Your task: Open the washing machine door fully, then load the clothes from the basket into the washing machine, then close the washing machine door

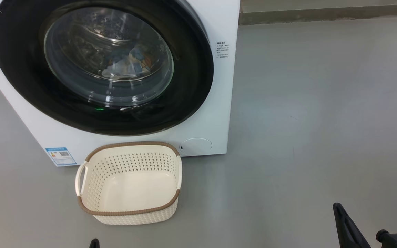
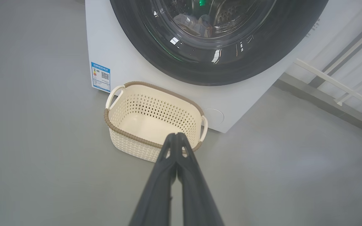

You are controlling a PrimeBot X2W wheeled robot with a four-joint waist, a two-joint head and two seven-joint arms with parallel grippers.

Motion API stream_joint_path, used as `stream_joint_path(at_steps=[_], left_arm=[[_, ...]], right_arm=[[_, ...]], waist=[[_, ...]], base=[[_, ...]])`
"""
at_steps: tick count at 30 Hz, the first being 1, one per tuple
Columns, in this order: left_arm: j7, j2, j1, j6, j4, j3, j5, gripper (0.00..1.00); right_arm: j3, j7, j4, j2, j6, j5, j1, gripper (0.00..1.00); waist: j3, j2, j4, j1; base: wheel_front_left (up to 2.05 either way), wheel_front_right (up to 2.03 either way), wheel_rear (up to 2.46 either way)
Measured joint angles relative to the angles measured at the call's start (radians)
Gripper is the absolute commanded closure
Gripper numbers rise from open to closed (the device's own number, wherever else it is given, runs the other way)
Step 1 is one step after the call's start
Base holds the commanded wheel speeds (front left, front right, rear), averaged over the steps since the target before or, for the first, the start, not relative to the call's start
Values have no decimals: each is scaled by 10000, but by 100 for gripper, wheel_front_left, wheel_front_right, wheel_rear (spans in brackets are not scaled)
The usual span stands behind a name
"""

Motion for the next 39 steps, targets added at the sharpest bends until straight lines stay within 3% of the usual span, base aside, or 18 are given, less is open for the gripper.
stream_joint_path(at_steps=[39], left_arm=[[1097, 21, -520, -351, -19, 568, -3647, 100]], right_arm=[[-6, 963, 658, -44, 0, 4660, -711, 100]], waist=[[73, 0, -36, -2]], base=[[0, 0, 0]])
